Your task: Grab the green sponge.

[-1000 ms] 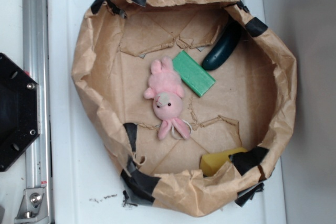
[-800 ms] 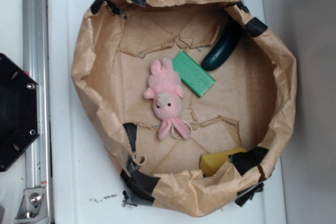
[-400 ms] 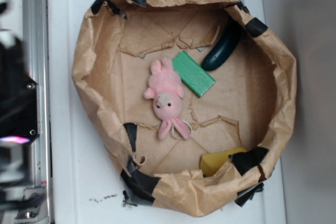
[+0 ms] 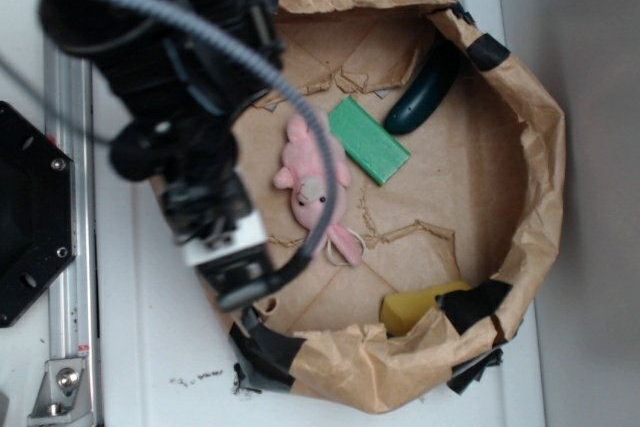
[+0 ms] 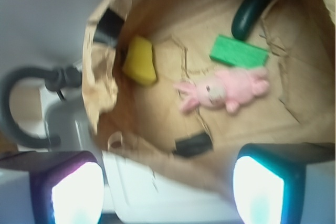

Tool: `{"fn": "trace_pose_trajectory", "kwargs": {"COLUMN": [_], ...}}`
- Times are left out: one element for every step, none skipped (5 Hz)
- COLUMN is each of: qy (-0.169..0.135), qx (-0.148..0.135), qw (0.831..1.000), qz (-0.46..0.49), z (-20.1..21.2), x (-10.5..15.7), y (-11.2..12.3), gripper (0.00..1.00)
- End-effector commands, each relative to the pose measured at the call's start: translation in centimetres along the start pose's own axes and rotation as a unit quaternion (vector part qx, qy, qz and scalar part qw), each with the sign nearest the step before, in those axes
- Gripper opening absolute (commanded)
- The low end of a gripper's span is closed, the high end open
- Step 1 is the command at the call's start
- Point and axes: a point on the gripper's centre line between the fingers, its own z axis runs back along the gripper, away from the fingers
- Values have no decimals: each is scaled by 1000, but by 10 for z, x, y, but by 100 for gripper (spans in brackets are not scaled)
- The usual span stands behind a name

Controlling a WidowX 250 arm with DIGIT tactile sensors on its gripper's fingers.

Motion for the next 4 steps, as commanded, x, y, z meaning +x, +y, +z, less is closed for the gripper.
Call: {"fn": "trace_pose_trajectory", "kwargs": {"qy": [-7,3,13,31], "qx": [-22,-16,18,16], "qw": [1000,1000,1000,999], "qz": [17,13,14,-7], "z": [-27,-54,-81,-107], "x": [46,57,62,58], "y": [2,-10,-12,-24], "gripper": [100,100,100,100]}}
